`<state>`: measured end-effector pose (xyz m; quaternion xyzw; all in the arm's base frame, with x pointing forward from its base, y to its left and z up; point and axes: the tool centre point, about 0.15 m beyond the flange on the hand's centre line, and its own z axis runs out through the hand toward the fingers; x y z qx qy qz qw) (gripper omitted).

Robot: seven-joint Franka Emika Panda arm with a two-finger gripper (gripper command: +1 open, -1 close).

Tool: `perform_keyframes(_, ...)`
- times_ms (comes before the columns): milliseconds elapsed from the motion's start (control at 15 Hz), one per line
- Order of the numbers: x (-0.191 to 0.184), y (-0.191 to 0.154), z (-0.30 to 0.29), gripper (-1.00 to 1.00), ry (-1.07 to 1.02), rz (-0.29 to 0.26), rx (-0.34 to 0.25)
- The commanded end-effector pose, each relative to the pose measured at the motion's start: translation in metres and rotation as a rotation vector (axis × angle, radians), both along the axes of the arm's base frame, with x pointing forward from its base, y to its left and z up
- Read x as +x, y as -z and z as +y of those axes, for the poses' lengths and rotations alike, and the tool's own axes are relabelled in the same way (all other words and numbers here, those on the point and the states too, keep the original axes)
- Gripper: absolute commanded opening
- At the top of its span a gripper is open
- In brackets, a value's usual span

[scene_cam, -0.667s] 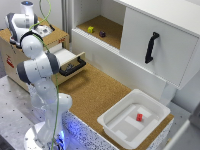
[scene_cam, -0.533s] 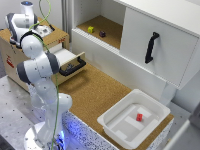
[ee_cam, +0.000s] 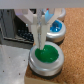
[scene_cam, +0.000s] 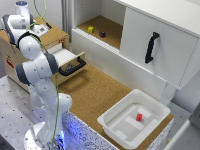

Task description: Push down the green button to turn on the green light

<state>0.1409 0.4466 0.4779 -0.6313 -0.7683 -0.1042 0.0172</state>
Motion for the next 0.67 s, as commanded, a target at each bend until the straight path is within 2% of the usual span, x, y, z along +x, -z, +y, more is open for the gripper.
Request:
perform_keyframes(0, 0.012, 0.007, 0.011, -1.0, 0.033, -0.047, -0.052)
perform_keyframes(400, 0.02, 0.031, 0.019, -1.0, 0.064, -0.046, -0.073)
perform_keyframes(533, 0.024, 0.04, 0.019, -1.0, 0.068, -0.075, -0.076)
perform_keyframes(600, 0.026, 0.043, 0.018, -1.0, 0.071, -0.071, -0.085)
